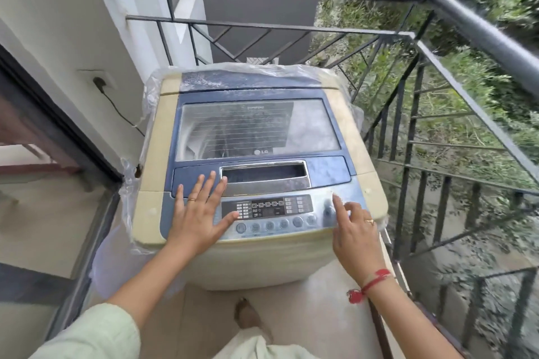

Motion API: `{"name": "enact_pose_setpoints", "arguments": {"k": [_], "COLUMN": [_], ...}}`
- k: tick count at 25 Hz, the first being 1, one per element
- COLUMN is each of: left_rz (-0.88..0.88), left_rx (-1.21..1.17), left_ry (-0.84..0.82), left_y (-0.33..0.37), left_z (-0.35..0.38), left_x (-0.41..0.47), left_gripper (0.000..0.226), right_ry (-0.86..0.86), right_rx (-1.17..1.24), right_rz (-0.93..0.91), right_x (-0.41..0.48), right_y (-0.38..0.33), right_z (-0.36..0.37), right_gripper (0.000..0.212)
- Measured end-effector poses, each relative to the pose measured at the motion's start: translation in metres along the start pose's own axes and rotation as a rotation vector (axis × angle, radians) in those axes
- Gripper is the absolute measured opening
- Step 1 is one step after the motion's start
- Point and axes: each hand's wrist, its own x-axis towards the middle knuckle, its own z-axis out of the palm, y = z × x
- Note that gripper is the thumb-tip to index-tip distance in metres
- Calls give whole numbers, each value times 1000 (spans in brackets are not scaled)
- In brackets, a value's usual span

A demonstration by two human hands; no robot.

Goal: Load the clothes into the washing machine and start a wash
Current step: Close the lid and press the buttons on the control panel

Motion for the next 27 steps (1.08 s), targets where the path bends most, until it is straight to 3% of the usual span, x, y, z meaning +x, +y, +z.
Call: {"name": "enact_pose_setpoints", "arguments": {"k": [4, 13, 21, 27], "left_rz": [-1, -1, -1, 0], "left_rx": [23, -11, -5, -3], "left_ry": [-25, 13, 32, 40], "left_y": [1, 2, 4, 4], "left_z": [-2, -2, -2, -3], "left_x": [-1, -4, -5, -5], "left_gripper": [87, 84, 84, 83], "right_ry": [-132, -334, -388, -471], "right_rx": [-77, -93, -172, -60], "right_rz": [-46, -6, 3, 26], "right_x": [-12, -9, 2, 5], "right_y": [22, 16, 14, 18], "right_z": [-3, -11, -23, -29], "right_gripper": [82, 80, 76, 76]}}
